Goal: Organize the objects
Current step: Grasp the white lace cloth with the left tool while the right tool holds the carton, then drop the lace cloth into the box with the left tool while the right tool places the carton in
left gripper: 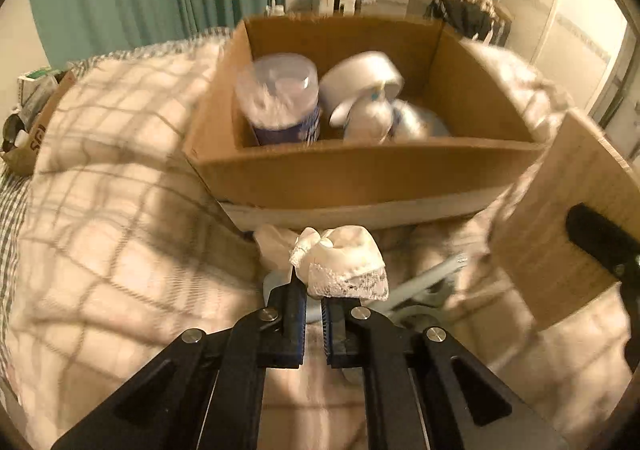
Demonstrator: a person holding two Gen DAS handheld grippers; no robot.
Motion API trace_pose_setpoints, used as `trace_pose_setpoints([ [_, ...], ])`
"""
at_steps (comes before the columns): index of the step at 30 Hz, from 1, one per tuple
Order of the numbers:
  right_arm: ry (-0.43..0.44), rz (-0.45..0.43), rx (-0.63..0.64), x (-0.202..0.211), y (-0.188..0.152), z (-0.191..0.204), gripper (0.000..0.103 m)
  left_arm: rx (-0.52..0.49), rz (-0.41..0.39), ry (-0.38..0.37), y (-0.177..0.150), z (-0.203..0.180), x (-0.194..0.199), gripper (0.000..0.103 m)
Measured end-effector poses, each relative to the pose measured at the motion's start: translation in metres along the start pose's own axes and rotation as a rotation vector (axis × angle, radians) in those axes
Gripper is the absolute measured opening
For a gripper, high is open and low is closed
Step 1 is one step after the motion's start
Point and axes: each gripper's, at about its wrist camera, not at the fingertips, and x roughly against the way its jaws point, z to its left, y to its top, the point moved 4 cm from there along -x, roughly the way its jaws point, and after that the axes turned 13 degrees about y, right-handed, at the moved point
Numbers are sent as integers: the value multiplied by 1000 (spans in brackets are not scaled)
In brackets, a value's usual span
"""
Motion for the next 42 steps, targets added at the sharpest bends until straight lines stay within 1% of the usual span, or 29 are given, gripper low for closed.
trace_pose_setpoints([
  [5,-8,-59,34,27,19,12,29,17,-96,-33,12,12,56,6],
  [7,-7,-85,45,39,28,18,29,31,-119,-37,20,17,74,6],
  [10,-28,-127,82,62,47,31,29,47,-158,-64,34,29,106,6],
  [12,-30,-169,110,80,62,40,29,58,-191,-64,46,31,128,6],
  [16,-44,-222,147,96,89,49,29,82,-256,-12,74,41,145,6],
  [19,-64,-234,151,92,111,46,29,113,-279,-32,92,45,151,6],
  [21,-76,-242,150,87,122,42,29,117,-275,-33,102,43,142,6],
  [24,-84,-244,122,72,138,31,29,79,-272,-61,109,35,121,6],
  [27,-100,-223,94,46,145,15,29,33,-251,-46,112,25,91,6],
  [28,-102,-202,78,31,146,7,29,29,-239,-53,113,23,81,6],
  [31,-82,-140,42,-10,147,-10,29,36,-199,-93,119,17,52,6],
  [36,-97,-97,61,-57,147,-23,29,-3,-179,-71,132,3,13,6],
  [40,-82,-74,50,-88,144,-34,29,2,-156,-94,137,0,-9,6],
  [42,-69,-80,42,-91,139,-36,30,-3,-159,-86,137,-2,-15,10],
])
